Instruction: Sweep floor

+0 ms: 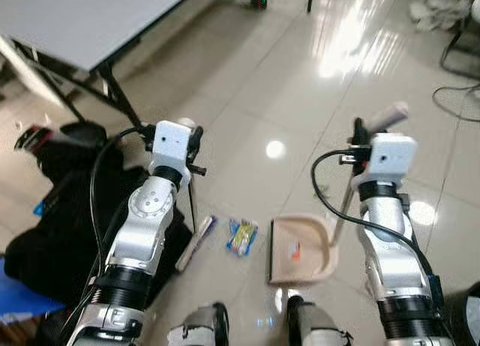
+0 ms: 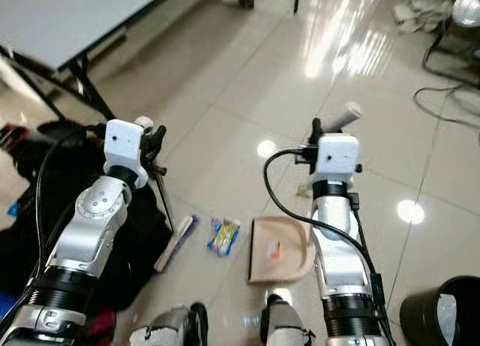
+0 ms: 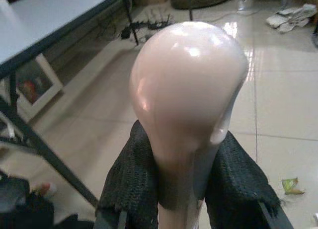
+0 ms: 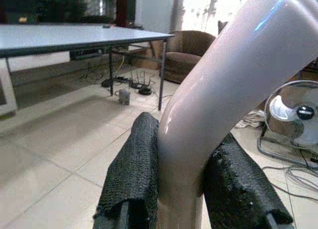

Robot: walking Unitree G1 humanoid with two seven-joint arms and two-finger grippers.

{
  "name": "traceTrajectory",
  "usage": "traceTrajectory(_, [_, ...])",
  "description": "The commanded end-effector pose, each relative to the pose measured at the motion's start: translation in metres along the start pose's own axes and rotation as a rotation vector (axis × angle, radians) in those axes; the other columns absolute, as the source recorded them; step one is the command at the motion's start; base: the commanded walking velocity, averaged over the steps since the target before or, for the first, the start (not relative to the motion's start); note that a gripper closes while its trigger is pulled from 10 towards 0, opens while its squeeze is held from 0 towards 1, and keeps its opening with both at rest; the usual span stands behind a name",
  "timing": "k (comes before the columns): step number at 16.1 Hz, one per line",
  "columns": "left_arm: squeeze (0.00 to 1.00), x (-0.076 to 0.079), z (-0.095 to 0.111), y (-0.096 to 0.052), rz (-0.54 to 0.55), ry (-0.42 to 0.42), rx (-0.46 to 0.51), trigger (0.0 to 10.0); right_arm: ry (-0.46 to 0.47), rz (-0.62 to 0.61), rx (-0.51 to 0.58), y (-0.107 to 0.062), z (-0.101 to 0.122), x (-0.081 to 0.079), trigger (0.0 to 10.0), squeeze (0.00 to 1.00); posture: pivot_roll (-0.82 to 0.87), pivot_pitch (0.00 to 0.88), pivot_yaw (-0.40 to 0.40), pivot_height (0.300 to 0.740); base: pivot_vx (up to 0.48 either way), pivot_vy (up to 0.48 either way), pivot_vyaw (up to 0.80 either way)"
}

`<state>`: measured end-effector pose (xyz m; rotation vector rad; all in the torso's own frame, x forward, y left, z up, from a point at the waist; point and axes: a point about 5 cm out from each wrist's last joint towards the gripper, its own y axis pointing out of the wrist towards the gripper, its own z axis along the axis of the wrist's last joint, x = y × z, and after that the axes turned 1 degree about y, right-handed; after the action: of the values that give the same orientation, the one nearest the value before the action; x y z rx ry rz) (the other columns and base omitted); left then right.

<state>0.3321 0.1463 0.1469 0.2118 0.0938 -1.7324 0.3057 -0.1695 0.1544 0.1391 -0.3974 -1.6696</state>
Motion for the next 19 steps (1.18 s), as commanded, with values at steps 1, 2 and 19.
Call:
traceTrajectory(1, [0.0, -0.009, -0.001, -0.005, 0.038, 0.02, 0.006, 10.0, -0.015, -0.006, 0.021, 0.001, 0.001, 0.002, 10.0, 0.0, 0.05, 0.341, 0.095, 0.74, 0.0, 0.0, 0.0])
traceTrajectory(2, [0.0, -0.01, -0.001, -0.008, 0.051, 0.013, 0.016, 10.0, -0.018, -0.009, 0.03, 0.001, 0.001, 0.001, 10.0, 0.0, 0.05, 0.347, 0.095, 0.74, 0.0, 0.0, 0.0])
traceTrajectory(19, [0.0, 0.037, 0.034, 0.05, 0.042, 0.052, 0.235, 10.0, 0.001, -0.021, 0.05, 0.003, -0.023, -0.04, 10.0, 0.0, 0.03, 0.372, 0.1, 0.74, 0.0, 0.0, 0.0])
